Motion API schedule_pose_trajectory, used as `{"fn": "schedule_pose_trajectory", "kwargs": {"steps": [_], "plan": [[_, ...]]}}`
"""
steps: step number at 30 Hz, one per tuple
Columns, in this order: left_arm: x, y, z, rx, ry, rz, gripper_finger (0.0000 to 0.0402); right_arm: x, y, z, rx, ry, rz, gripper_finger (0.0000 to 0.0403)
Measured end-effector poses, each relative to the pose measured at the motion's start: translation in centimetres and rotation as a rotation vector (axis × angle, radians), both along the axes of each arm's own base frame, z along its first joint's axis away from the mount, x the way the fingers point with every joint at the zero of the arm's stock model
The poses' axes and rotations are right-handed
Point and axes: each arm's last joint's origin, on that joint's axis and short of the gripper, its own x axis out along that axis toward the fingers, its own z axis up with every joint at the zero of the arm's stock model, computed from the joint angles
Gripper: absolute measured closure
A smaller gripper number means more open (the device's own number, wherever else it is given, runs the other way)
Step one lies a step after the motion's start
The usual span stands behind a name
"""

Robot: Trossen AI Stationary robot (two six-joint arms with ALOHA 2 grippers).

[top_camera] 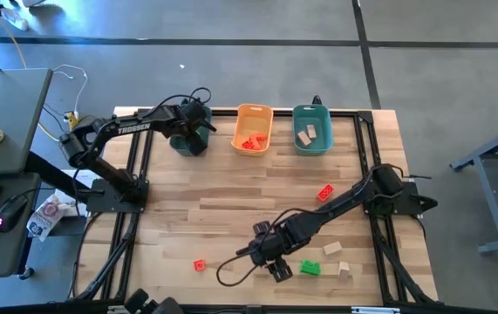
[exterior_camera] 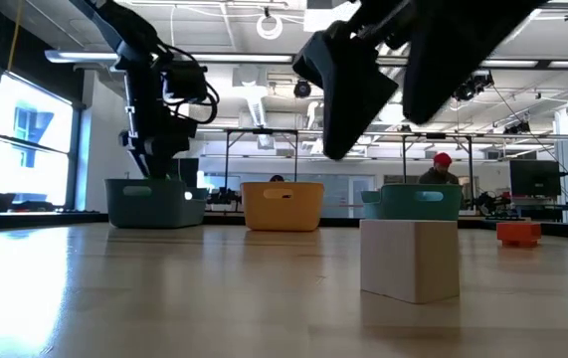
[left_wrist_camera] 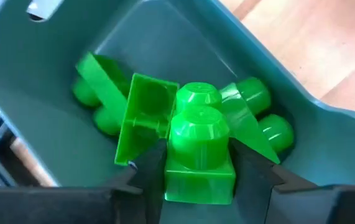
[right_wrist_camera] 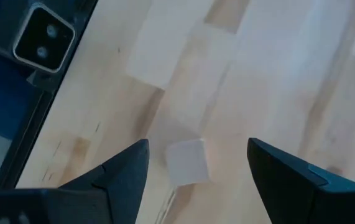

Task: Sort & place blocks by color
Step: Put the green game piece into the blue bin, then put the white block into the green bin

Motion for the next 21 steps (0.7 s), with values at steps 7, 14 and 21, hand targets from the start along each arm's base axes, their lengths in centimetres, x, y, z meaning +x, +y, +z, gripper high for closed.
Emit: {"fn": "schedule_pose_trajectory", "kwargs": {"steps": [7, 14, 21], "plan": [[0.1, 0.0, -0.1, -0.020, -0.027, 0.013, 0.0242, -0.1, 0.9, -1.6, -0.054, 0.021, 0.007, 0.0146], [0.1, -0.1, 0.0, -0.021, -0.023, 0.009, 0.0204, 0.1, 1.0, -2.8, -0.078, 0.043, 0.001, 0.0146], [-0.3, -0.4, 0.0, -0.052, 0.005, 0.001, 0.0172, 0.2, 1.1, -4.2, -0.082, 0.086, 0.000, 0.0149]]}}
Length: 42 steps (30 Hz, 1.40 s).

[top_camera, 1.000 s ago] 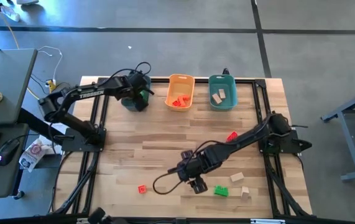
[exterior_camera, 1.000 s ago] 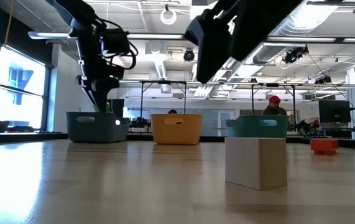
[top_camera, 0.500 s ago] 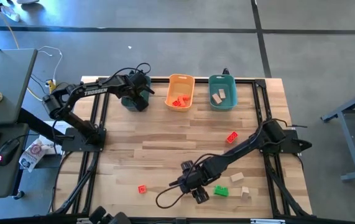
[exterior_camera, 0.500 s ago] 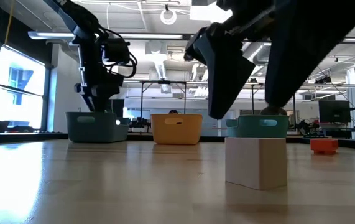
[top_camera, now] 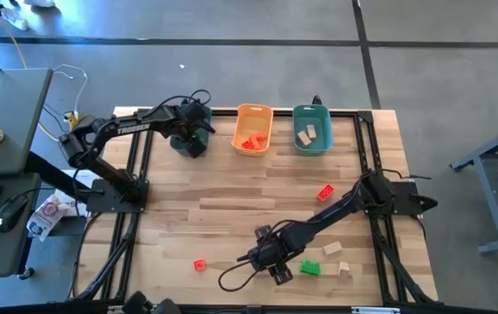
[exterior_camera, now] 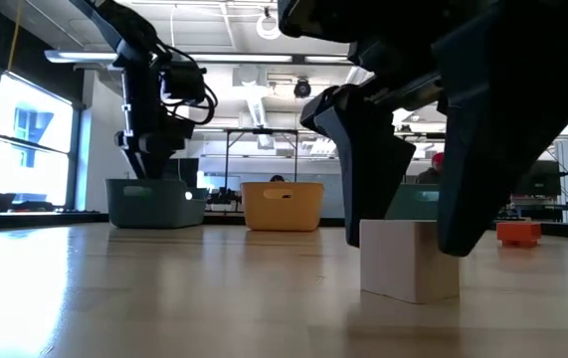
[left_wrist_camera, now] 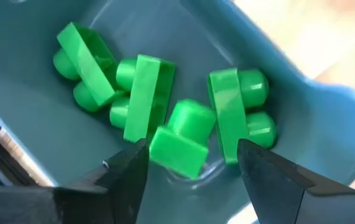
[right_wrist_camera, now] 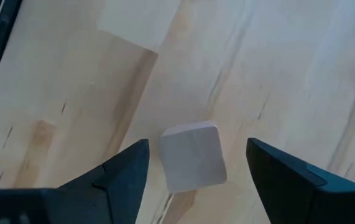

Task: Sort & place blocks by color
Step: Put the white block into the green bin

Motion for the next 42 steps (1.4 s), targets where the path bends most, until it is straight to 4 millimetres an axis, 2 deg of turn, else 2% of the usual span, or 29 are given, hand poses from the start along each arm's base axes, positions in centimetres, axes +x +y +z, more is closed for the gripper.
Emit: {"fn": "schedule_pose_trajectory", "kwargs": {"steps": [4, 9, 14, 19, 24, 30, 35, 42], "plan": [[-0.3, -0.3, 0.6, 0.001, 0.007, -0.026, 0.0170, 0.0, 0.0, 0.0, 0.006, 0.003, -0.011, 0.0165], [-0.7, -0.9, 2.4, 0.024, -0.082, -0.049, 0.0170, 0.1, -0.1, -0.2, 0.015, 0.012, -0.034, 0.0212], [-1.0, -1.6, 5.9, 0.063, -0.215, -0.077, 0.0170, 0.2, -0.2, -0.7, 0.049, 0.043, -0.047, 0.0256], [-1.5, -3.2, 8.9, 0.086, -0.368, -0.115, 0.0170, 0.3, -0.3, -0.5, 0.026, 0.028, -0.079, 0.0294], [-2.0, -5.2, 10.7, 0.112, -0.461, -0.165, 0.0170, 0.1, -0.6, -0.2, -0.041, 0.008, -0.105, 0.0298], [-2.1, -7.2, 11.8, 0.131, -0.507, -0.236, 0.0170, -0.2, -1.3, 1.1, -0.159, -0.048, -0.157, 0.0295], [-1.5, -8.5, 11.9, 0.113, -0.511, -0.302, 0.0170, -0.8, -3.2, 2.7, -0.305, -0.069, -0.278, 0.0297], [-0.6, -10.0, 11.9, 0.092, -0.516, -0.390, 0.0170, -1.9, -7.7, 5.3, -0.542, -0.057, -0.472, 0.0297]]}}
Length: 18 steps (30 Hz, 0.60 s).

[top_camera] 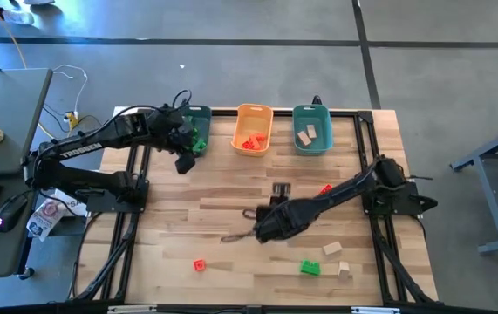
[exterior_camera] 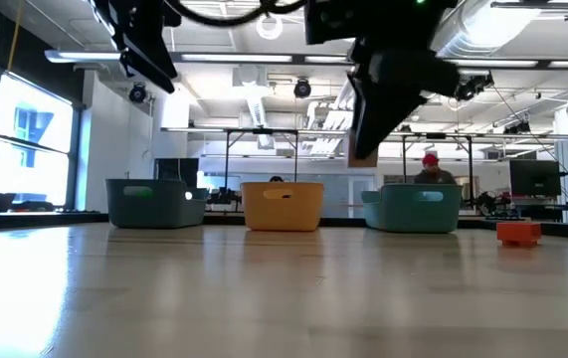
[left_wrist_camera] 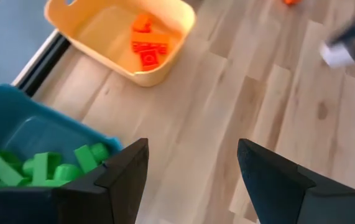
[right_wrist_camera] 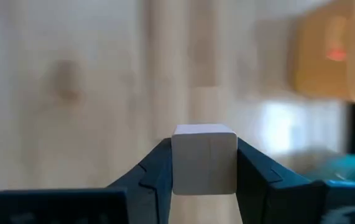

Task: Sort & place blocks by color
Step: Put the white block into the green bin

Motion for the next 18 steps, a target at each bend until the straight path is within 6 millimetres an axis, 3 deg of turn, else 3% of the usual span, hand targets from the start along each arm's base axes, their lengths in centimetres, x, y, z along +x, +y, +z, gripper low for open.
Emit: {"fn": "schedule_pose_trajectory", "kwargs": {"steps": [9, 18], "plan": [[0.7, -1.3, 0.0, 0.003, 0.003, -0.043, 0.0170, -0.9, -7.8, 2.2, -0.125, 0.048, -0.308, 0.0297], [1.0, -2.2, 0.0, 0.003, 0.004, -0.092, 0.0170, -2.0, -15.7, 2.7, -0.138, 0.134, -0.564, 0.0296]]}}
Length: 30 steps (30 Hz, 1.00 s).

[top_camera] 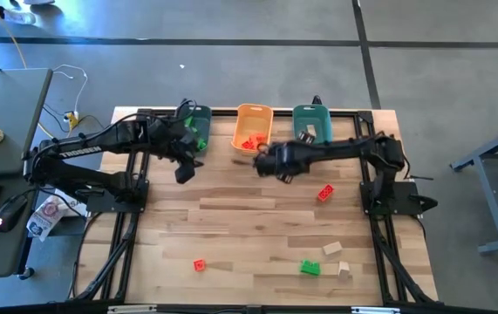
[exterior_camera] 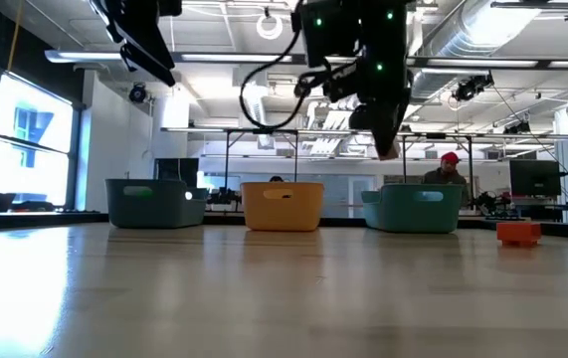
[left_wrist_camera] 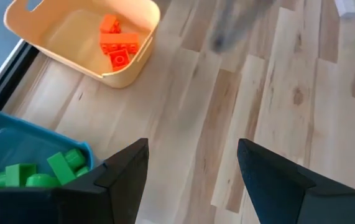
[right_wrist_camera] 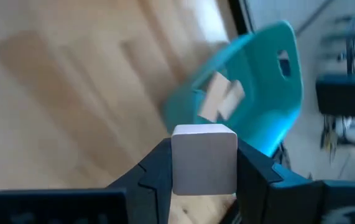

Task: Sort & place blocks by color
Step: Put the white block into the green bin

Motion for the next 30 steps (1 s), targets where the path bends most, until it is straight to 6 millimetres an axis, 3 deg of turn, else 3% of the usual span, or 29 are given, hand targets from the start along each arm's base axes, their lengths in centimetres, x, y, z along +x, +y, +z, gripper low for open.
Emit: {"fn": "schedule_pose_trajectory", "kwargs": {"steps": [8, 18, 24, 30], "plan": [[0.2, -0.6, 0.0, -0.002, 0.000, -0.032, 0.0170, -1.6, -5.8, 0.1, 0.021, 0.043, -0.187, 0.0295], [0.4, -1.1, 0.0, -0.002, 0.000, -0.058, 0.0170, -3.6, -12.0, -0.3, 0.229, 0.028, -0.277, 0.0295], [0.4, -1.3, 0.0, -0.013, -0.004, -0.052, 0.0170, -4.1, -14.9, -0.6, 0.363, -0.107, -0.314, 0.0295], [0.4, -1.3, 0.0, -0.012, -0.003, -0.053, 0.0170, -4.7, -16.4, -0.7, 0.409, -0.172, -0.364, 0.0295]]}}
